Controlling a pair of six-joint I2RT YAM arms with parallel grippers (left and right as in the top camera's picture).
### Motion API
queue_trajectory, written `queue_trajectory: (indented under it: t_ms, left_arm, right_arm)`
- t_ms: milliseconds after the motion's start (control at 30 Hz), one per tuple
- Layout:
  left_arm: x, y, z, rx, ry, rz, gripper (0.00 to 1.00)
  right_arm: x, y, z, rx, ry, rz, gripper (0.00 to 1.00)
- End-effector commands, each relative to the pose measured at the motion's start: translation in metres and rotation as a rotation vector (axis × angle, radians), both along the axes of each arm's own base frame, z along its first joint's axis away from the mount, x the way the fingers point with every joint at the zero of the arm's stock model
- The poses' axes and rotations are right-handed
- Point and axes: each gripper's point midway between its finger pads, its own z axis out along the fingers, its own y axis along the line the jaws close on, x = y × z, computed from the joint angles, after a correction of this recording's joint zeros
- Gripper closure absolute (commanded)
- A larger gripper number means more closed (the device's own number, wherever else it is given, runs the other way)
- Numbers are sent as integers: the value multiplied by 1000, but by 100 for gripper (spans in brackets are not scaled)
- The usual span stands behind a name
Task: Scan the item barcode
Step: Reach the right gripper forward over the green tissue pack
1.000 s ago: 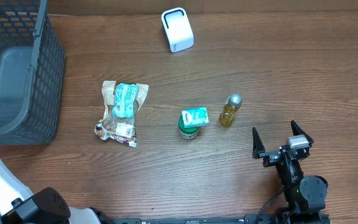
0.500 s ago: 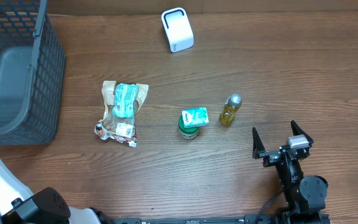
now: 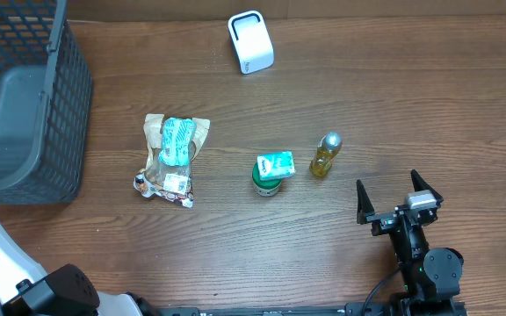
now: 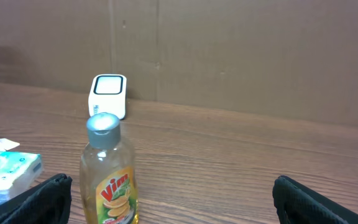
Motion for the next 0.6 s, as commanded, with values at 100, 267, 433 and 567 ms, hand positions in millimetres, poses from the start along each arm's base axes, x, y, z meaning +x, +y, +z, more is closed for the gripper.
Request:
queue_trajectory:
  t_ms: [100,267,433,567]
  left_arm:
    - [4,0,3,9,-1,-21,0]
    - [4,0,3,9,-2,-21,1]
    - [4,0,3,9,-2,-21,0]
    - [4,0,3,9,-2,-21,1]
  right_arm:
    - [-2,9,4,5,-28,52,0]
    - [-8,23,33,83,-104,143,0]
    - [-19,16,82,168,-163,118,0]
    - [-30,10,126,196,-158,87,0]
